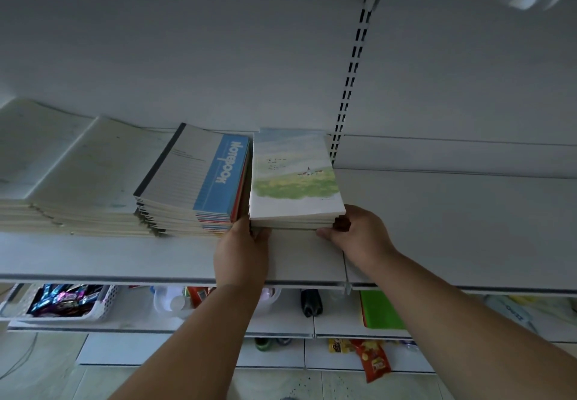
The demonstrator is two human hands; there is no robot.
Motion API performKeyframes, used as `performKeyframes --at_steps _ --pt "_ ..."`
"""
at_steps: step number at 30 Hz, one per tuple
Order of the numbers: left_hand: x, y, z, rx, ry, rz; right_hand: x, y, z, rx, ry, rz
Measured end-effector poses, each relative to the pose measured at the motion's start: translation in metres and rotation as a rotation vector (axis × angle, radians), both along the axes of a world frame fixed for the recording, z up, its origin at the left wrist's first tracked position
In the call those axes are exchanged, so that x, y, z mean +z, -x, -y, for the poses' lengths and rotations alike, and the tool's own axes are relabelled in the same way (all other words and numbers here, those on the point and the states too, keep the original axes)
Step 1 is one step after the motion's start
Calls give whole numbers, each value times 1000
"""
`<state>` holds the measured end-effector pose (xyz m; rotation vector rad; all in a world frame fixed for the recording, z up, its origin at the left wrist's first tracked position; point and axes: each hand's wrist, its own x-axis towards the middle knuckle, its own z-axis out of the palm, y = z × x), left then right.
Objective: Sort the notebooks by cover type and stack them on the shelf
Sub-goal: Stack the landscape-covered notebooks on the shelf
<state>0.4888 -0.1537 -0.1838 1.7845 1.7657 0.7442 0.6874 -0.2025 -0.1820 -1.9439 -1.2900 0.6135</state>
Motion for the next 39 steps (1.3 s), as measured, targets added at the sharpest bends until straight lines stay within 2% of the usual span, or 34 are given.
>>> performKeyframes --at_steps 4,13,20,30,39 --pt "1 0 0 -4 -10 5 -1 6 0 -10 4 27" --pt "-3 -4 -1 39 5 18 -1 8 -3 -82 4 -48" --pt "-6 0 1 6 7 47 -8 27 5 -174 -61 79" --pt "-6 4 -2 -61 0 -23 -15 19 3 -123 -41 150" --pt "-7 5 0 -60 -28 -9 -19 15 4 -85 -37 234"
